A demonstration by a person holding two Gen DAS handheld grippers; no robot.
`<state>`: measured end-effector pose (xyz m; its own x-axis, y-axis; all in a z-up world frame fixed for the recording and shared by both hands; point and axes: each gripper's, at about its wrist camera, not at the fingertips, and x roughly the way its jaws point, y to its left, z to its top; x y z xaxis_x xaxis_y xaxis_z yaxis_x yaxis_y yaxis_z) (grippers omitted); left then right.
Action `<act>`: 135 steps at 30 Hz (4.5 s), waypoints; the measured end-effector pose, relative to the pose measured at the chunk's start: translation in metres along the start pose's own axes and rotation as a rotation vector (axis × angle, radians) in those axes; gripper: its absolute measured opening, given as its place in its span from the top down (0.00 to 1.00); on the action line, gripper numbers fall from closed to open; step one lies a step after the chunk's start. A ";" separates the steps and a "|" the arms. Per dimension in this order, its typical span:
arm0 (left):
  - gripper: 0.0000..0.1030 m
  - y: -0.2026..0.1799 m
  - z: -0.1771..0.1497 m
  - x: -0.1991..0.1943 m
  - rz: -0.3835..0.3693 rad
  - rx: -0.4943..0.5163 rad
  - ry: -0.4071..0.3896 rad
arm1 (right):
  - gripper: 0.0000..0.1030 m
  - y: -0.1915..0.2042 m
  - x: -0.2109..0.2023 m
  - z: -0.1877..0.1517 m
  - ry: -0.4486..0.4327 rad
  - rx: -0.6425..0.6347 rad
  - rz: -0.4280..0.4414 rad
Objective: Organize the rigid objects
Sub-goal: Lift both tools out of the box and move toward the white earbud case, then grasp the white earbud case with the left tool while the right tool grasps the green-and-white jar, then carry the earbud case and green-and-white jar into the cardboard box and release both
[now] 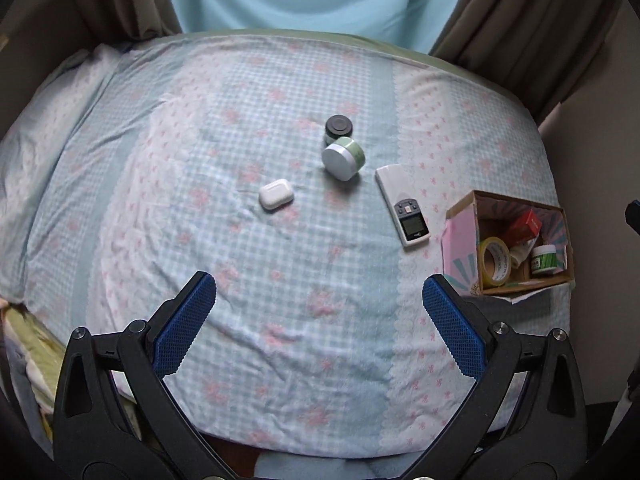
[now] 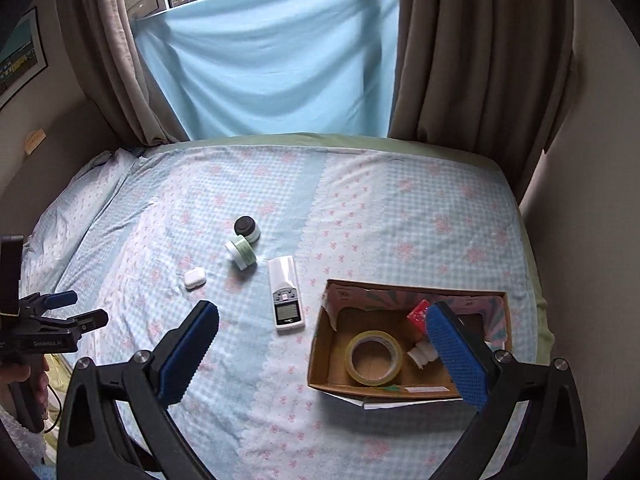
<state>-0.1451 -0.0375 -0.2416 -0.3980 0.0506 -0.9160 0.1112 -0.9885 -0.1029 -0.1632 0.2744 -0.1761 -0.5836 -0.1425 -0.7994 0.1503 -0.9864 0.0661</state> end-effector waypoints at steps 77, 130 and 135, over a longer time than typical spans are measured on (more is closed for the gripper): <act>0.44 0.040 0.027 0.224 0.119 -0.250 -0.283 | 0.62 0.137 0.328 0.018 0.074 -0.371 0.221; 0.44 -0.341 -0.026 0.209 -0.247 0.323 0.090 | 0.62 -0.262 0.131 -0.094 0.175 0.269 -0.190; 0.44 -0.345 -0.034 0.225 -0.195 0.365 0.127 | 0.62 -0.273 0.155 -0.095 0.204 0.279 -0.210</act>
<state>-0.2417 0.3194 -0.4255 -0.2621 0.2364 -0.9356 -0.2937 -0.9431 -0.1561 -0.2191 0.5294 -0.3744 -0.4042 0.0558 -0.9130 -0.1945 -0.9806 0.0262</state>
